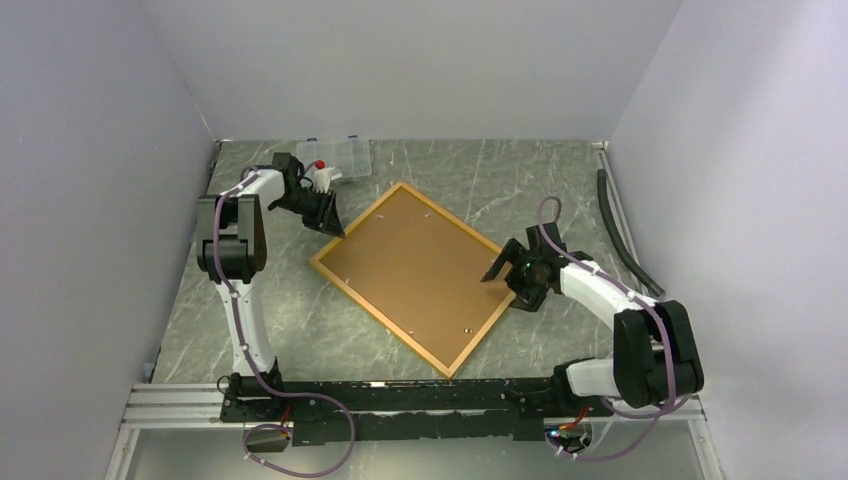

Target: Put the photo into the frame

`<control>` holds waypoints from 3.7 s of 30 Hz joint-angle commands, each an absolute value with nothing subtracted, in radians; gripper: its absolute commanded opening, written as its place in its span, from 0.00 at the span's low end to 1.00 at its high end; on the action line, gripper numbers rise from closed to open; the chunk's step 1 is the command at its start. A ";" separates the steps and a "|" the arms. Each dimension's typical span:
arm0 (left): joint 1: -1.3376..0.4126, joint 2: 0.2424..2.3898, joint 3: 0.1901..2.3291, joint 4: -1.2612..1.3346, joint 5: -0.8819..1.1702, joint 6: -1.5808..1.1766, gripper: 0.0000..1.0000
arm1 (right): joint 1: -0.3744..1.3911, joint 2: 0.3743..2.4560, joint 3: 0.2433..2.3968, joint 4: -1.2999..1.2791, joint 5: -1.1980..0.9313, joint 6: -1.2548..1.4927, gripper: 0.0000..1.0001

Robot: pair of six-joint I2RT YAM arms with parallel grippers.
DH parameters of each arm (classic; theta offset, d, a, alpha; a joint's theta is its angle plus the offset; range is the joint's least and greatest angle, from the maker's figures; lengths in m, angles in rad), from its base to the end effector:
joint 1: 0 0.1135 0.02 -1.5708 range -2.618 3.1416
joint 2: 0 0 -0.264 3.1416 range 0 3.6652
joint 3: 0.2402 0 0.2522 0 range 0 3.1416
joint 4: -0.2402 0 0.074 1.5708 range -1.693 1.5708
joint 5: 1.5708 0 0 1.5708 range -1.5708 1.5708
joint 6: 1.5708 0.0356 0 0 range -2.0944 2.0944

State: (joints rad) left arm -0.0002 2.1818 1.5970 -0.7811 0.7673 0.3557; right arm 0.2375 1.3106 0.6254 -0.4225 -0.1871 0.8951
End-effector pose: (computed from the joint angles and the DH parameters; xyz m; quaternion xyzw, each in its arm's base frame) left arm 0.4291 -0.0248 0.1470 0.2010 0.9011 -0.3497 0.1592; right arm 0.2204 0.0602 0.1626 0.2926 0.9241 0.1993 0.1440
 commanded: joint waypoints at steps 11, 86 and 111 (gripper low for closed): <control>-0.045 2.028 1.367 -1.081 0.828 0.665 0.18 | 0.070 1.566 0.896 -0.257 -0.326 0.771 1.00; 0.071 2.023 1.239 -0.816 0.911 0.309 0.15 | 0.792 2.268 1.625 -0.075 -0.418 1.160 0.55; 0.069 2.009 1.223 -0.813 0.927 0.325 0.12 | 0.793 2.318 1.707 -0.107 -0.412 1.114 0.54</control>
State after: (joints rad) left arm 0.0792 2.0384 1.2343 -0.8352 0.9203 0.3092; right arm 0.7864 2.2967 1.6569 -0.1116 -0.4175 1.1290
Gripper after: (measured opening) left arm 0.126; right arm 0.545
